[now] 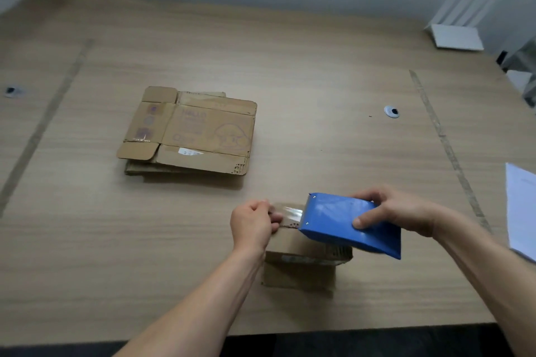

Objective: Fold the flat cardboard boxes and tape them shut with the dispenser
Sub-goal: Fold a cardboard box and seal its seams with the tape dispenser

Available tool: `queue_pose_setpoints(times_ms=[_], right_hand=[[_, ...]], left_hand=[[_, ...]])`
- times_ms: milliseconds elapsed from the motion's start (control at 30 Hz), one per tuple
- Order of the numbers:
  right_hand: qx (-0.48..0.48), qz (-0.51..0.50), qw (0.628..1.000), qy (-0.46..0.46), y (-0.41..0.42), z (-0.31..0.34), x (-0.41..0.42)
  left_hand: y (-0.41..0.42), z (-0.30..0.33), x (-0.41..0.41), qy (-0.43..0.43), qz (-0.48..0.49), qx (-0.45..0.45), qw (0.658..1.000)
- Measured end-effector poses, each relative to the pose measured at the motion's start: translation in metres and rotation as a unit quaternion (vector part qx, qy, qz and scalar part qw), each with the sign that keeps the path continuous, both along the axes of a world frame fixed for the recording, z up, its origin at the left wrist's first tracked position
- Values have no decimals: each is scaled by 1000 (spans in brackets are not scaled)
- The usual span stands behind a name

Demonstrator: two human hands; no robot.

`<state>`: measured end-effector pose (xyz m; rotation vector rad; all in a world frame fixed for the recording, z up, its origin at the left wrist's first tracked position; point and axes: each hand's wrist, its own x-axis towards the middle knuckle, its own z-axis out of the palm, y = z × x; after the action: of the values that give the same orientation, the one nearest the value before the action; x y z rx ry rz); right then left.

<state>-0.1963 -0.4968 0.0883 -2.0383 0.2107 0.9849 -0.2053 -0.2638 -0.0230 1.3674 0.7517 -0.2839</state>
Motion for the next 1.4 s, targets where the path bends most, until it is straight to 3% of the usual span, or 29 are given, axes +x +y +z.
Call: queue_pose_setpoints(times_ms=[233, 433, 533, 633, 900, 1067, 1267, 1400], right_hand=[[-46, 43, 998, -4, 2, -12, -1], [-96, 96, 991, -17, 11, -18, 6], [-128, 128, 983, -32, 20, -21, 10], [-144, 145, 978, -38, 29, -22, 13], [-170, 151, 974, -18, 42, -19, 18], [-182, 148, 972, -11, 45, -18, 19], [-195, 156, 968, -13, 47, -19, 20], [-199, 176, 964, -15, 46, -18, 22]], left_hand=[[-3, -8, -15, -44, 2, 18, 999], [0, -16, -45, -152, -3, 215, 965], [4, -19, -53, -161, 18, 238, 958], [9, -28, -57, -139, 28, 230, 963], [15, -57, -57, -18, 51, 80, 995], [15, -54, -57, 2, 12, 111, 994], [15, -52, -54, -51, -83, 218, 971], [21, -47, -50, -8, -148, 261, 954]])
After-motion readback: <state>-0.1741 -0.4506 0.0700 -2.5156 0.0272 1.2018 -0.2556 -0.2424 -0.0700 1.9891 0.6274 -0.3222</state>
